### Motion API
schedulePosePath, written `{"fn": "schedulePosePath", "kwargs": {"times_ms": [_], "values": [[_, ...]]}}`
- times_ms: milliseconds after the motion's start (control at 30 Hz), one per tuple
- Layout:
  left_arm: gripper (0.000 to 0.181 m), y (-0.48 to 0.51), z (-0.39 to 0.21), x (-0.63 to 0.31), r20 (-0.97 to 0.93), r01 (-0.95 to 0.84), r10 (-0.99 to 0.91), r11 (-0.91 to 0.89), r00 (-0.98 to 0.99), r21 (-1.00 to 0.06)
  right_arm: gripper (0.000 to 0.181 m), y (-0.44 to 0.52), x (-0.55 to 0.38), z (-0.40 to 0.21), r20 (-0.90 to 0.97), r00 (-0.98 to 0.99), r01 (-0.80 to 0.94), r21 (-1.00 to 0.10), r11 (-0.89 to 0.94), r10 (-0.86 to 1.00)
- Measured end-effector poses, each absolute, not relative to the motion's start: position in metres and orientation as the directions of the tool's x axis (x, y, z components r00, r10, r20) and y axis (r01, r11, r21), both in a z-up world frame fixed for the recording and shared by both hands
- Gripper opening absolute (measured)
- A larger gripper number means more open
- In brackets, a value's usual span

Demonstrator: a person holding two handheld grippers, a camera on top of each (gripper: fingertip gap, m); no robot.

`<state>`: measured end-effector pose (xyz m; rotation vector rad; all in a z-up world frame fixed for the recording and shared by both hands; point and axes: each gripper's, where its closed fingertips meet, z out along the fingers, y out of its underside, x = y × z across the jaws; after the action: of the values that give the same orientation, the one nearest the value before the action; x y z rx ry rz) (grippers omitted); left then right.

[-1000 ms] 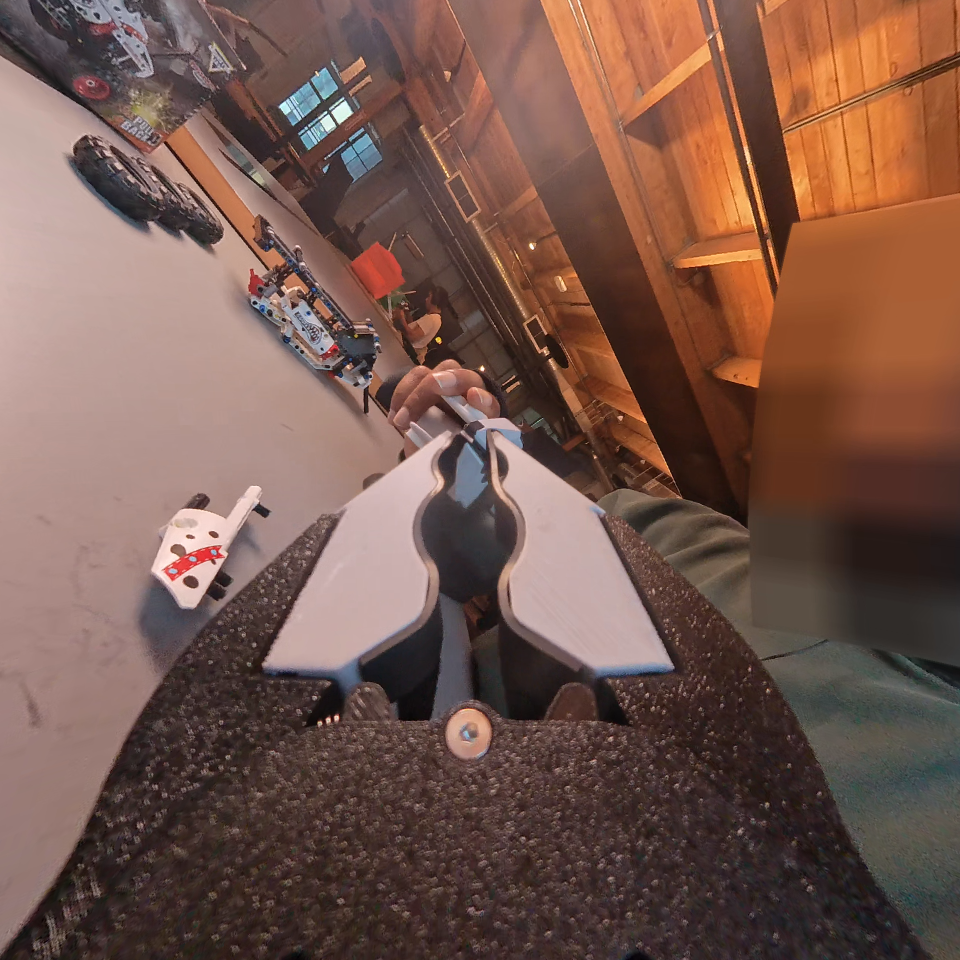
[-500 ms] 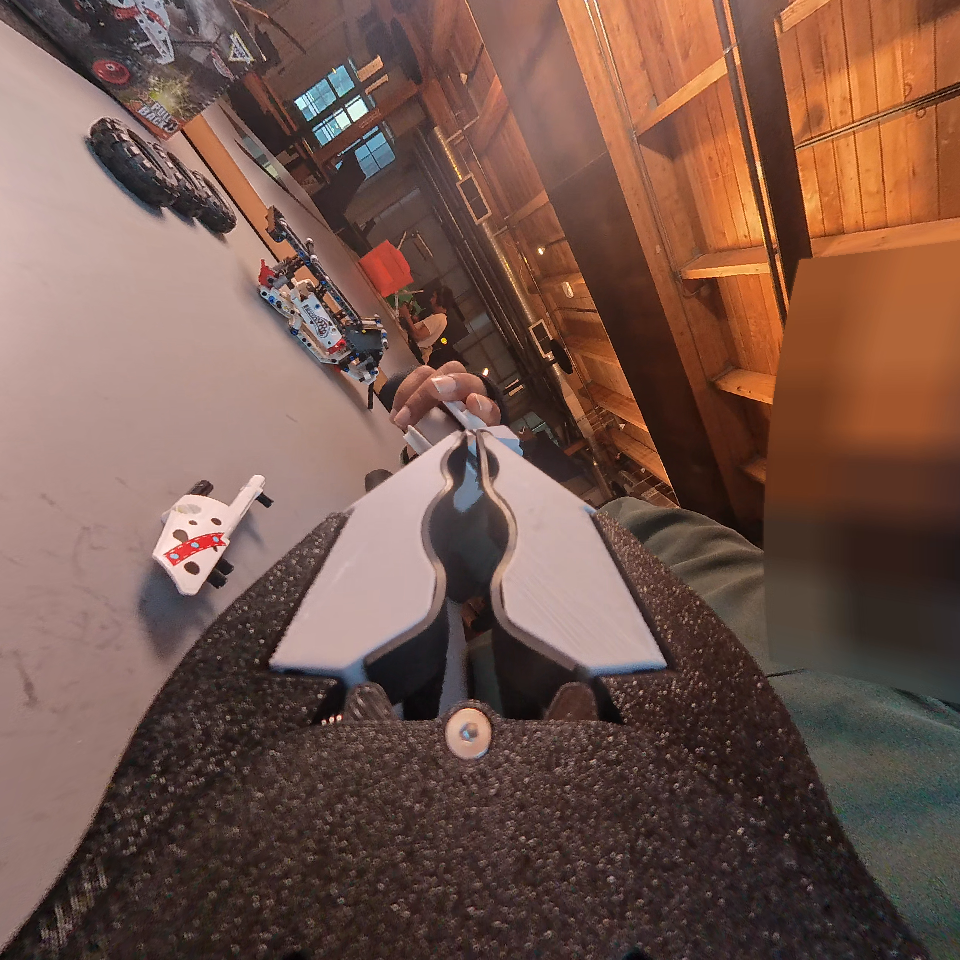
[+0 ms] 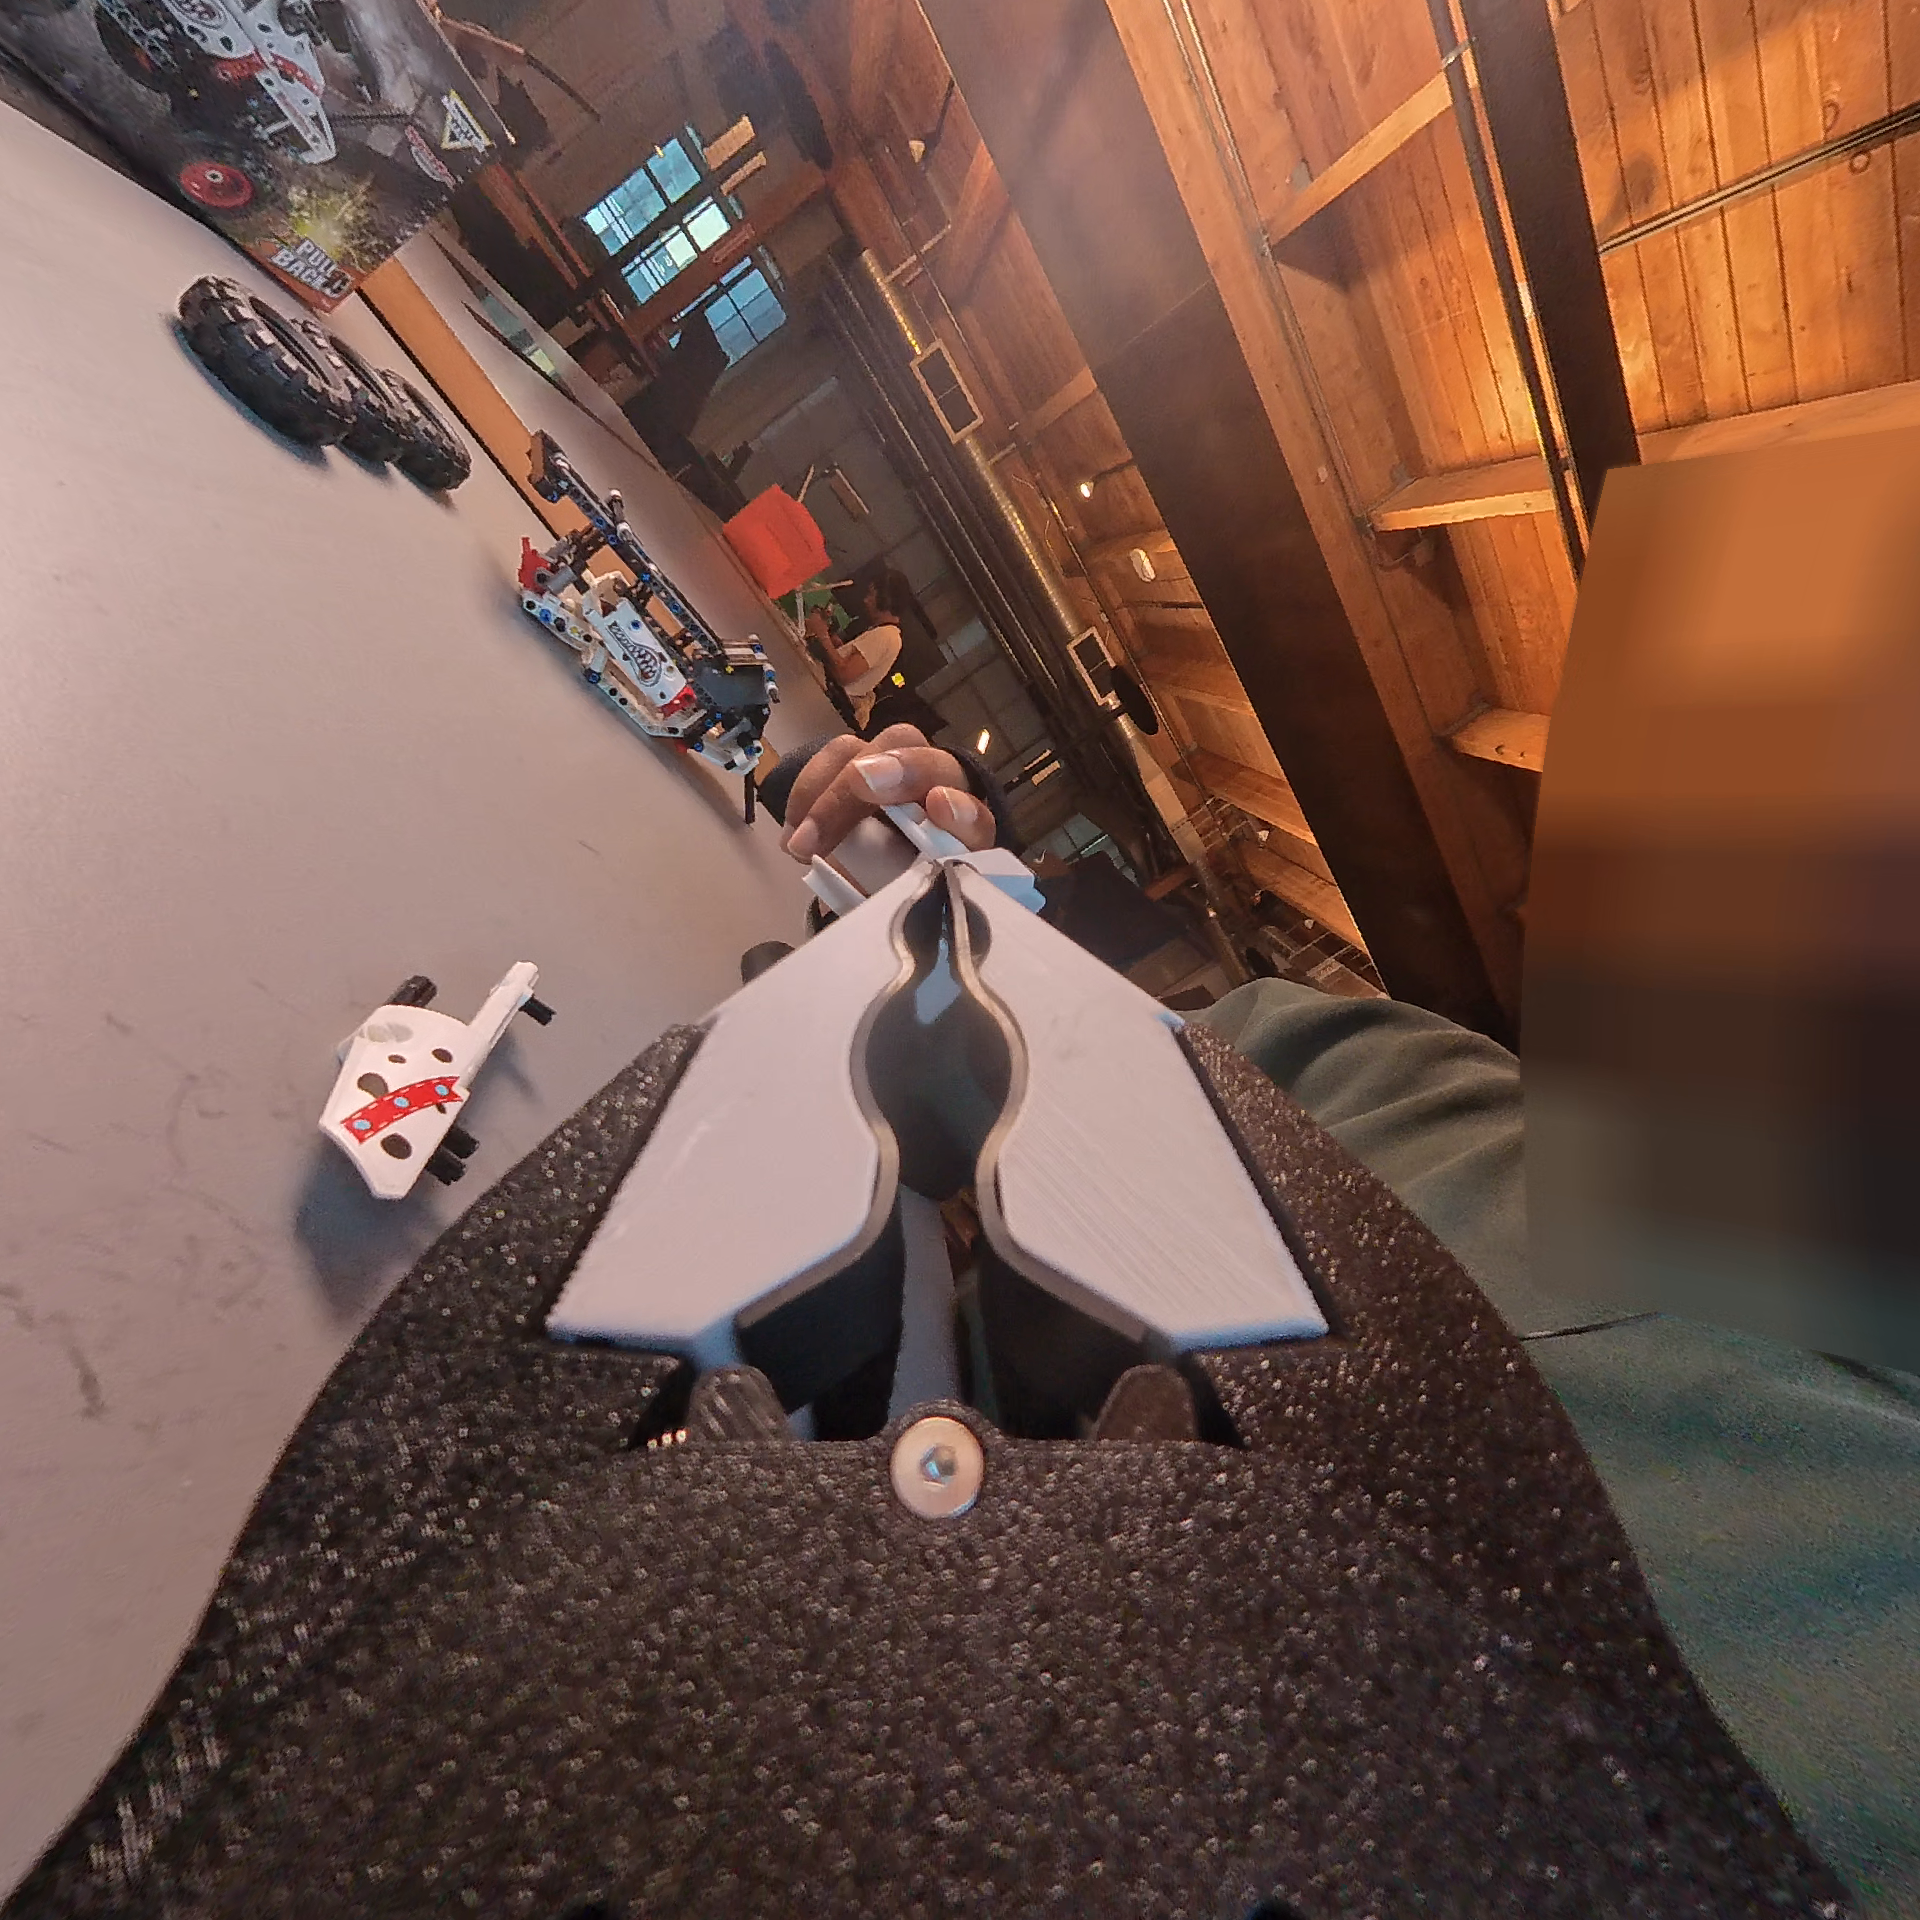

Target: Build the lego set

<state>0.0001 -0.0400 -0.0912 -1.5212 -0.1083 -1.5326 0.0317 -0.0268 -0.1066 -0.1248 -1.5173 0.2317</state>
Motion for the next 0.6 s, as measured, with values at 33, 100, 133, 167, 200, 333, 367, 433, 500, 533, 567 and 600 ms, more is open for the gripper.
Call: {"fn": "schedulePosePath", "kwargs": {"times_ms": [33, 100, 133, 167, 200, 333, 367, 433, 500, 533, 567, 600], "values": [[0.0, -0.04, -0.091, 0.0, 0.816, 0.643, -0.536, -0.55, 0.217, -0.532, 0.0, -0.026, 0.032, -0.106, 0.973, 0.038, -0.072, -0.226, 0.971, 0.229], [0.0, -0.04, -0.09, -0.001, 0.81, 0.641, -0.542, -0.544, 0.224, -0.541, 0.0, -0.025, 0.032, -0.106, 0.972, 0.039, -0.071, -0.229, 0.971, 0.232], [0.0, -0.041, -0.09, -0.001, 0.807, 0.64, -0.545, -0.541, 0.227, -0.545, 0.0, -0.025, 0.033, -0.105, 0.971, 0.04, -0.072, -0.232, 0.97, 0.235], [0.0, -0.041, -0.089, -0.001, 0.804, 0.64, -0.548, -0.537, 0.23, -0.55, 0.0, -0.025, 0.033, -0.105, 0.97, 0.042, -0.073, -0.235, 0.969, 0.238], [0.0, -0.041, -0.089, -0.001, 0.801, 0.638, -0.551, -0.534, 0.234, -0.554, 0.0, -0.024, 0.033, -0.104, 0.969, 0.045, -0.074, -0.239, 0.968, 0.242], [0.0, -0.041, -0.09, -0.003, 0.791, 0.631, -0.557, -0.524, 0.255, -0.572, 0.002, -0.022, 0.035, -0.099, 0.962, 0.062, -0.079, -0.261, 0.962, 0.266], [0.0, -0.041, -0.091, -0.004, 0.795, 0.632, -0.549, -0.526, 0.258, -0.569, 0.0, -0.022, 0.036, -0.097, 0.962, 0.071, -0.082, -0.257, 0.963, 0.263], [0.0, -0.039, -0.094, -0.007, 0.814, 0.647, -0.525, -0.535, 0.249, -0.543, 0.0, -0.022, 0.037, -0.095, 0.964, 0.08, -0.081, -0.248, 0.965, 0.255], [0.008, -0.039, -0.096, -0.007, 0.837, 0.659, -0.506, -0.559, 0.211, -0.504, 0.0, -0.023, 0.037, -0.095, 0.965, 0.083, -0.081, -0.241, 0.967, 0.247], [0.015, -0.039, -0.096, -0.006, 0.846, 0.663, -0.5, -0.571, 0.185, -0.483, 0.0, -0.023, 0.037, -0.095, 0.966, 0.083, -0.08, -0.239, 0.968, 0.245], [0.019, -0.039, -0.095, -0.005, 0.854, 0.669, -0.495, -0.583, 0.158, -0.462, 0.0, -0.023, 0.037, -0.096, 0.967, 0.083, -0.079, -0.236, 0.969, 0.242], [0.023, -0.039, -0.095, -0.004, 0.862, 0.672, -0.49, -0.594, 0.133, -0.442, 0.0, -0.022, 0.036, -0.096, 0.967, 0.083, -0.077, -0.233, 0.969, 0.239]]}}
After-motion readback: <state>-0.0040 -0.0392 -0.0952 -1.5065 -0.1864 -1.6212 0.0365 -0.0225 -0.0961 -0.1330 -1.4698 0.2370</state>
